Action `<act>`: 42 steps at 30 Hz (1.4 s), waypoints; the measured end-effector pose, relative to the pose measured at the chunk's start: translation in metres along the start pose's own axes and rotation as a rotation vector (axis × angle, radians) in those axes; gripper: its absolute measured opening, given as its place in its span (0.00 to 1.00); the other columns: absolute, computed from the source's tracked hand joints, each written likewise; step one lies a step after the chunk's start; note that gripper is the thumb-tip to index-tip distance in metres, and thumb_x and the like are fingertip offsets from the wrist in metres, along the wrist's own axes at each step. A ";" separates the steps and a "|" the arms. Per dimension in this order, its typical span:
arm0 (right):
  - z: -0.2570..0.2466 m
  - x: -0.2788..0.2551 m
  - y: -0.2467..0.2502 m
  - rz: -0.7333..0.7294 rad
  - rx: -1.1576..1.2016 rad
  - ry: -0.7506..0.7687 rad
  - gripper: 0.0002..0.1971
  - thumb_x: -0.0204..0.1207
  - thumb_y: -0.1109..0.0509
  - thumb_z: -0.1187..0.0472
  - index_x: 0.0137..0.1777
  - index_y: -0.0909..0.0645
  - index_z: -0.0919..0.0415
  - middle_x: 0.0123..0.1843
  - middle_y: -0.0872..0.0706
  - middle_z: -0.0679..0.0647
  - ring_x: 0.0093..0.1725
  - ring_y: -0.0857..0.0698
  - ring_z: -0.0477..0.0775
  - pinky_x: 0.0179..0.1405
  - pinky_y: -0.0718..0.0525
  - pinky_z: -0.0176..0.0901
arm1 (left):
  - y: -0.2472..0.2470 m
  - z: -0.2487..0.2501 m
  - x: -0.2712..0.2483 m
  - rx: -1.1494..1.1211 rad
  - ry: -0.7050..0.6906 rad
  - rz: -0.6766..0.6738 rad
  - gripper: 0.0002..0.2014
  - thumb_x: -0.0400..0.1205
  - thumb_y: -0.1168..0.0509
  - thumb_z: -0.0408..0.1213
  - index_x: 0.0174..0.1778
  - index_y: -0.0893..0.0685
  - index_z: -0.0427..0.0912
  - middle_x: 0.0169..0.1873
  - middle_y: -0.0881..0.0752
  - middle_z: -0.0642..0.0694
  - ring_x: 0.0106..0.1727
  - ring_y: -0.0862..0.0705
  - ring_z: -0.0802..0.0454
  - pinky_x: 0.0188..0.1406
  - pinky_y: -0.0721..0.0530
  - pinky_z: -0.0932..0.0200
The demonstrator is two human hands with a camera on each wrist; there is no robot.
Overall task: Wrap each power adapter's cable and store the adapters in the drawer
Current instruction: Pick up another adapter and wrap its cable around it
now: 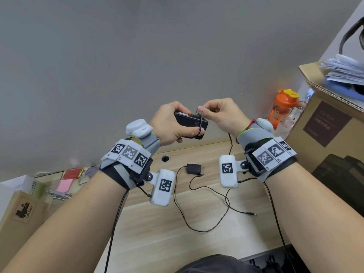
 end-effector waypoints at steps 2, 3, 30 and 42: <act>0.011 0.000 -0.010 -0.014 0.019 -0.030 0.14 0.82 0.30 0.55 0.33 0.14 0.51 0.33 0.19 0.56 0.37 0.26 0.50 0.40 0.29 0.42 | 0.001 0.001 0.001 -0.036 -0.010 0.025 0.22 0.65 0.16 0.35 0.46 0.21 0.42 0.37 0.16 0.46 0.22 0.20 0.62 0.19 0.21 0.63; 0.016 -0.001 -0.016 -0.023 0.031 -0.055 0.14 0.81 0.30 0.55 0.33 0.13 0.52 0.31 0.19 0.58 0.37 0.26 0.49 0.41 0.30 0.43 | 0.002 0.001 0.001 -0.055 -0.013 0.041 0.22 0.66 0.16 0.35 0.47 0.21 0.41 0.37 0.16 0.46 0.22 0.20 0.62 0.18 0.22 0.64; -0.016 -0.009 -0.015 -0.071 -0.034 -0.005 0.08 0.75 0.22 0.54 0.34 0.12 0.52 0.34 0.12 0.57 0.36 0.21 0.46 0.46 0.20 0.46 | 0.015 -0.037 0.015 0.059 0.087 0.041 0.22 0.64 0.17 0.38 0.47 0.20 0.44 0.40 0.12 0.42 0.29 0.13 0.52 0.23 0.18 0.60; 0.000 -0.005 -0.006 0.002 0.058 -0.045 0.13 0.83 0.32 0.59 0.35 0.18 0.57 0.18 0.25 0.38 0.19 0.30 0.37 0.24 0.33 0.24 | -0.005 -0.009 0.013 0.008 -0.015 -0.074 0.21 0.66 0.16 0.33 0.45 0.22 0.42 0.36 0.14 0.46 0.25 0.17 0.59 0.19 0.22 0.62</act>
Point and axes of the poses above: each hand's wrist, its own x-axis towards the middle knuckle, its own y-axis out of the back of the hand, z = x × y, the point moved 8 cm from there along x, towards the middle knuckle
